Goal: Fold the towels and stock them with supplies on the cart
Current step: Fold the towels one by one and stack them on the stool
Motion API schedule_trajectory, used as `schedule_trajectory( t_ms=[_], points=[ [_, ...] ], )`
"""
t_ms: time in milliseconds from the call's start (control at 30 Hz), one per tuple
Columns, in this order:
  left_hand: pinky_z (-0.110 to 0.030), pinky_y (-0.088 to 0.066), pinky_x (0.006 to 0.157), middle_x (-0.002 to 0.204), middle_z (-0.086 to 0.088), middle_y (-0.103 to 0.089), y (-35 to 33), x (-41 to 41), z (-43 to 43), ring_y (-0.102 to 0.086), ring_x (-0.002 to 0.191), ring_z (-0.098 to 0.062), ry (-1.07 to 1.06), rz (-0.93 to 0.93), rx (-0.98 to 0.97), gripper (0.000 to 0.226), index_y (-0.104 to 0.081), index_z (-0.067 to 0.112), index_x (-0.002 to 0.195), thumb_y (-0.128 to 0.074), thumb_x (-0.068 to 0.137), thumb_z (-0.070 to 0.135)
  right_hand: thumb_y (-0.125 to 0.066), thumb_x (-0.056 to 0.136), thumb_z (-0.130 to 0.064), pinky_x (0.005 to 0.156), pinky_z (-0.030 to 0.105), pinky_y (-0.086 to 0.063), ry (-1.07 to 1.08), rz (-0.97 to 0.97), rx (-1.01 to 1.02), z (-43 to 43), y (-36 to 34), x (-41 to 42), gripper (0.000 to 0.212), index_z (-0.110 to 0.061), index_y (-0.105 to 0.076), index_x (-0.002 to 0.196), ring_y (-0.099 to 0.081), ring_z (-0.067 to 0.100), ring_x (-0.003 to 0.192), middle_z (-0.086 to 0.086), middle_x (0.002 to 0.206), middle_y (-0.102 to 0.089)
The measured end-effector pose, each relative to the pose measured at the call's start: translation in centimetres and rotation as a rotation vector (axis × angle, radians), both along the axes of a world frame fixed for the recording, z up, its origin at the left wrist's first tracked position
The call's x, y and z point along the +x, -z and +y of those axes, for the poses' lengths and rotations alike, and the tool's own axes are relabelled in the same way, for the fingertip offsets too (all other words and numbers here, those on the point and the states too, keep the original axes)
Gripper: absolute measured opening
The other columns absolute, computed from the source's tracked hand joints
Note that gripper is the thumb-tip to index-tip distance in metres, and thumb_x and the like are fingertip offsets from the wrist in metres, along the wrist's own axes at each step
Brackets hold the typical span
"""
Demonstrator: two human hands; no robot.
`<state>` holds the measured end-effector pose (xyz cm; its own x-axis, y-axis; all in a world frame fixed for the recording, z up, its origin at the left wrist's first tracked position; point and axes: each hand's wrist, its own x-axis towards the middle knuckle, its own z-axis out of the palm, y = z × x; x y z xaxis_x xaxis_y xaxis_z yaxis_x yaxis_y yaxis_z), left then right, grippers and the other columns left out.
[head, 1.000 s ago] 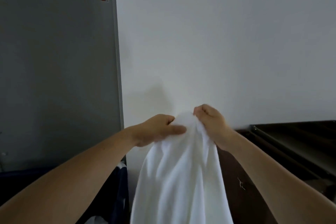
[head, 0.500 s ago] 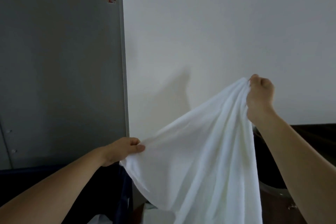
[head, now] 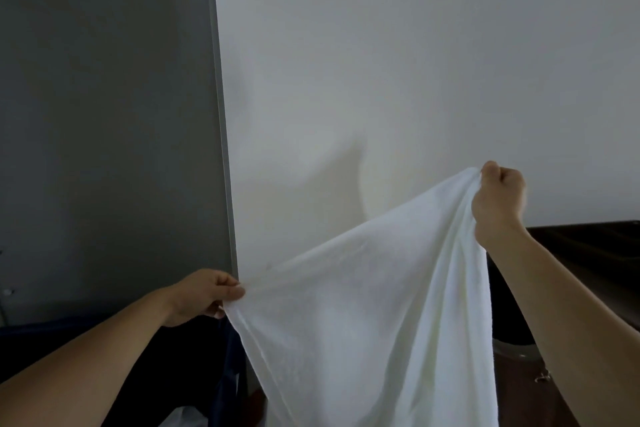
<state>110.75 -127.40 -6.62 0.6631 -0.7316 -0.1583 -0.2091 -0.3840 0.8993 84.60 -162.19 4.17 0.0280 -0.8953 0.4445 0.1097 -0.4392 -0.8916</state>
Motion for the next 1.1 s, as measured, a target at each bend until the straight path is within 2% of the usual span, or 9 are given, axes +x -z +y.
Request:
schedule_trajectory(
  t_ms=[100, 233, 333, 467, 600, 733, 933, 1033, 1100],
  points=[
    [-0.049, -0.049, 0.102, 0.109, -0.025, -0.070, 0.7, 0.2, 0.6, -0.065, 0.102, -0.039, -0.116, 0.168, -0.157, 0.036, -0.063, -0.013, 0.115, -0.063, 0.093, 0.016, -0.037, 0.095, -0.024, 0.043, 0.023, -0.010, -0.022, -0.008, 0.013, 0.0, 0.1, 0.1, 0.037, -0.025, -0.018, 0.063, -0.011, 0.011, 0.050, -0.003, 0.062, -0.014],
    [-0.057, -0.041, 0.108, 0.128, -0.029, -0.061, 0.6, -0.4, -0.4, -0.054, 0.123, -0.045, -0.304, 0.351, -0.378, 0.036, -0.062, -0.008, 0.123, -0.054, 0.100, 0.019, -0.039, 0.097, -0.024, 0.042, 0.021, -0.011, -0.020, 0.013, 0.024, 0.3, 0.7, 0.5, 0.041, -0.023, -0.019, 0.062, -0.011, 0.010, 0.045, -0.005, 0.057, -0.015],
    [-0.049, -0.047, 0.104, 0.124, -0.027, -0.064, -2.5, -2.8, -3.8, -0.061, 0.116, -0.039, -0.249, 0.402, -0.459, 0.037, -0.062, -0.010, 0.122, -0.059, 0.097, 0.017, -0.047, 0.101, -0.028, 0.053, 0.029, -0.025, -0.071, 0.185, -0.009, 1.7, 1.3, 2.0, 0.038, -0.018, -0.040, 0.065, -0.031, 0.016, 0.052, -0.003, 0.057, -0.036],
    [-0.041, -0.060, 0.084, 0.106, -0.021, -0.073, -7.2, -6.6, -9.3, -0.071, 0.098, -0.033, -0.183, 0.291, -0.498, 0.031, -0.067, -0.009, 0.110, -0.072, 0.090, 0.014, -0.062, 0.097, -0.029, 0.074, 0.027, -0.036, -0.201, 0.394, -0.177, 5.5, 3.5, 5.0, 0.018, -0.011, -0.066, 0.095, -0.055, 0.019, 0.086, 0.000, 0.090, -0.062],
    [-0.039, -0.063, 0.067, 0.096, -0.028, -0.072, -7.1, -9.9, -12.6, -0.071, 0.081, -0.035, -0.159, 0.103, -0.481, 0.026, -0.068, -0.013, 0.098, -0.069, 0.092, 0.012, -0.075, 0.086, -0.037, 0.078, 0.026, -0.046, -0.295, 0.326, -0.209, 9.4, 5.5, 6.0, 0.016, -0.032, -0.067, 0.073, -0.063, 0.004, 0.082, -0.014, 0.087, -0.070],
    [-0.044, -0.062, 0.074, 0.092, -0.029, -0.072, -5.7, -11.3, -13.8, -0.073, 0.084, -0.038, -0.093, 0.116, -0.475, 0.025, -0.068, -0.015, 0.095, -0.058, 0.097, 0.008, -0.075, 0.084, -0.042, 0.069, 0.024, -0.055, -0.343, 0.392, -0.182, 11.7, 6.5, 6.2, 0.023, -0.041, -0.067, 0.062, -0.066, -0.002, 0.071, -0.025, 0.071, -0.070],
    [-0.049, -0.056, 0.090, 0.099, -0.029, -0.071, -5.1, -11.3, -13.1, -0.067, 0.086, -0.039, -0.024, 0.357, -0.471, 0.028, -0.065, -0.012, 0.092, -0.043, 0.089, 0.004, -0.060, 0.092, -0.027, 0.075, 0.042, -0.057, -0.396, 0.550, -0.228, 12.7, 7.8, 6.3, 0.023, -0.014, -0.076, 0.081, -0.069, 0.023, 0.079, 0.003, 0.076, -0.073],
    [-0.042, -0.054, 0.089, 0.101, -0.029, -0.070, -4.2, -11.3, -12.2, -0.068, 0.089, -0.032, 0.014, 0.324, -0.492, 0.024, -0.069, -0.012, 0.097, -0.049, 0.087, -0.003, -0.060, 0.081, -0.017, 0.087, 0.048, -0.057, -0.631, 0.412, 0.038, 12.4, 7.3, 6.3, 0.020, -0.007, -0.078, 0.085, -0.071, 0.034, 0.090, 0.016, 0.088, -0.075],
    [-0.040, -0.046, 0.085, 0.113, -0.031, -0.066, -3.6, -11.4, -11.8, -0.064, 0.093, -0.030, 0.002, 0.275, -0.493, 0.025, -0.071, -0.007, 0.107, -0.057, 0.087, -0.002, -0.064, 0.082, -0.006, 0.087, 0.040, -0.060, -0.804, 0.292, 0.233, 11.9, 6.5, 6.0, 0.017, -0.001, -0.078, 0.088, -0.074, 0.030, 0.091, 0.020, 0.096, -0.075]
  ],
)
